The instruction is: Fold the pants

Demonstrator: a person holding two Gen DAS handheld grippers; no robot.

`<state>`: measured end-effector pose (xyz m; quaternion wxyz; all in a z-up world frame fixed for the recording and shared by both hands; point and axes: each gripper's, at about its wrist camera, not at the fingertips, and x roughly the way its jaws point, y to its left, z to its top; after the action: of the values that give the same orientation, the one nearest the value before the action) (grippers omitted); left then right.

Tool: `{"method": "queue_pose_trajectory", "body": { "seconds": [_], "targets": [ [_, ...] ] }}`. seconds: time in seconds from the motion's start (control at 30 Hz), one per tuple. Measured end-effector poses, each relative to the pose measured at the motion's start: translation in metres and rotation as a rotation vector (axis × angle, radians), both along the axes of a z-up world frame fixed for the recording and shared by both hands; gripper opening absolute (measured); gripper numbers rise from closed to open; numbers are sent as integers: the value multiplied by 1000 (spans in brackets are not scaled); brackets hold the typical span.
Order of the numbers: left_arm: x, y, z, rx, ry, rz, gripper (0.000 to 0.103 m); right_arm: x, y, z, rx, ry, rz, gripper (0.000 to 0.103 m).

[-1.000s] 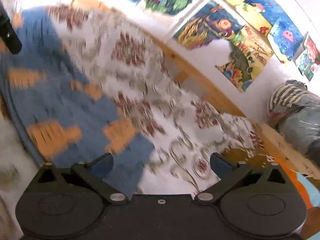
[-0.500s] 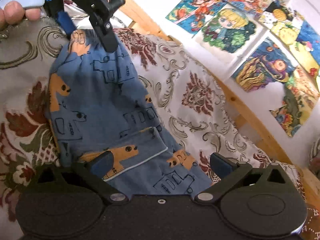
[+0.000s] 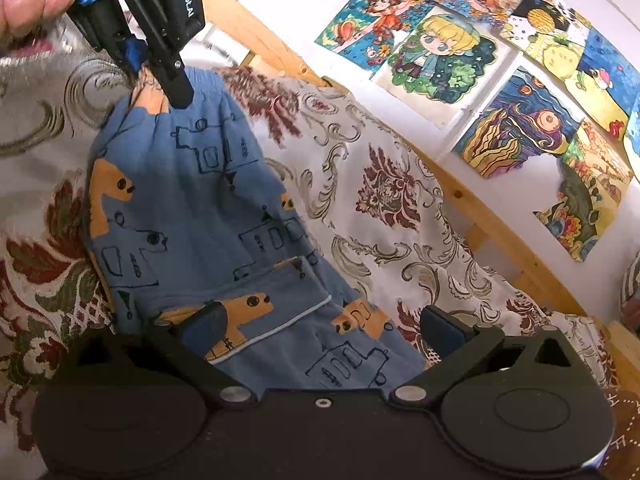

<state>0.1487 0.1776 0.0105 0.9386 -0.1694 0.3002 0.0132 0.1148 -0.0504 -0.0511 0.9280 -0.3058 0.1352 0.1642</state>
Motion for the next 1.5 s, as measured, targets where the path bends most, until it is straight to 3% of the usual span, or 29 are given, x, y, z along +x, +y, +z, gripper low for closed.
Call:
{"method": "queue_pose_trajectory", "body": {
  "seconds": [0.13, 0.23, 0.5, 0.63, 0.77, 0.87, 0.93, 1.0, 1.07, 1.17, 1.5],
  "targets": [
    [-9, -29, 20, 104, -63, -61, 20, 1, -33, 22, 142, 34, -21, 102],
    [-15, -54, 33, 174, -114, -121, 20, 15, -69, 40, 259, 131, -9, 102],
    [-24, -132, 39, 356, -158, -281, 20, 109, -156, 95, 714, 608, 24, 91],
    [-26, -171, 28, 441, -148, -365, 20, 142, -151, 111, 825, 804, 120, 85],
    [-25, -197, 17, 481, -124, -403, 20, 154, -131, 114, 824, 924, 171, 80],
    [-27, -208, 12, 513, -113, -411, 20, 153, -119, 108, 783, 952, 171, 69],
    [-28, -214, 10, 531, -113, -419, 20, 150, -115, 103, 765, 956, 167, 54],
    [-29, -217, 9, 541, -113, -425, 20, 146, -115, 99, 782, 954, 169, 26],
    [-28, -220, 9, 543, -102, -426, 20, 141, -120, 101, 799, 929, 166, 13],
    [-27, -224, 10, 548, -89, -416, 20, 136, -133, 105, 832, 902, 158, 7],
    [-32, -278, 26, 630, -150, -482, 20, 121, -206, 117, 902, 820, 97, 5]
  ]
}}
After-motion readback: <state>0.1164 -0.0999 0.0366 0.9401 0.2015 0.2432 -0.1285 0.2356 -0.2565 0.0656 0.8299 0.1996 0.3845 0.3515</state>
